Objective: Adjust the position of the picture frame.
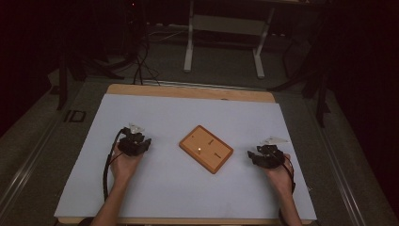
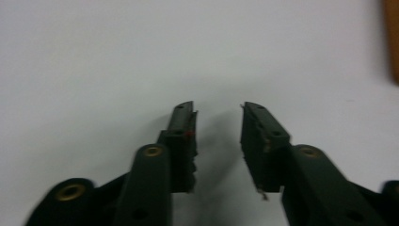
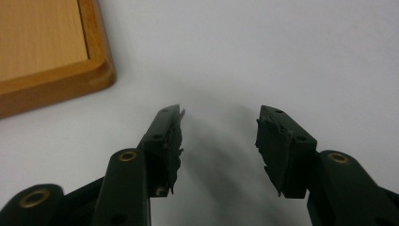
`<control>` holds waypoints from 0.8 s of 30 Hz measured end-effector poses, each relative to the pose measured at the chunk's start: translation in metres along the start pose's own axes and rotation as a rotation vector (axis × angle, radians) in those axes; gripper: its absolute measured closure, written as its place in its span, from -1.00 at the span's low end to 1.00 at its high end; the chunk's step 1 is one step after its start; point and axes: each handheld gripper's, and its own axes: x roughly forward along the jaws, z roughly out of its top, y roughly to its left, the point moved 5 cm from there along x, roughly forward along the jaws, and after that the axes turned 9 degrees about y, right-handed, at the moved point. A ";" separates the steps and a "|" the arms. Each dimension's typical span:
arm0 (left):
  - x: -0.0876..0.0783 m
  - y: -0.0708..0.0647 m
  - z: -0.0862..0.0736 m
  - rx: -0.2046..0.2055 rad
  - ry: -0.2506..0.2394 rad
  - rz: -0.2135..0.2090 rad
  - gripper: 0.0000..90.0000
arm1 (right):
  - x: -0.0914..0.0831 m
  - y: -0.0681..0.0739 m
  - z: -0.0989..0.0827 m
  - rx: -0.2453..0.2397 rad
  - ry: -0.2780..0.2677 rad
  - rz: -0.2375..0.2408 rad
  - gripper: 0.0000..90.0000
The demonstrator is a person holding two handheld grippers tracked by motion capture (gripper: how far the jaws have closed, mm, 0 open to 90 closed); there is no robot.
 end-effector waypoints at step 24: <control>-0.040 -0.048 0.021 0.077 -0.124 -0.183 0.82 | -0.005 0.006 0.014 -0.018 -0.072 0.035 0.24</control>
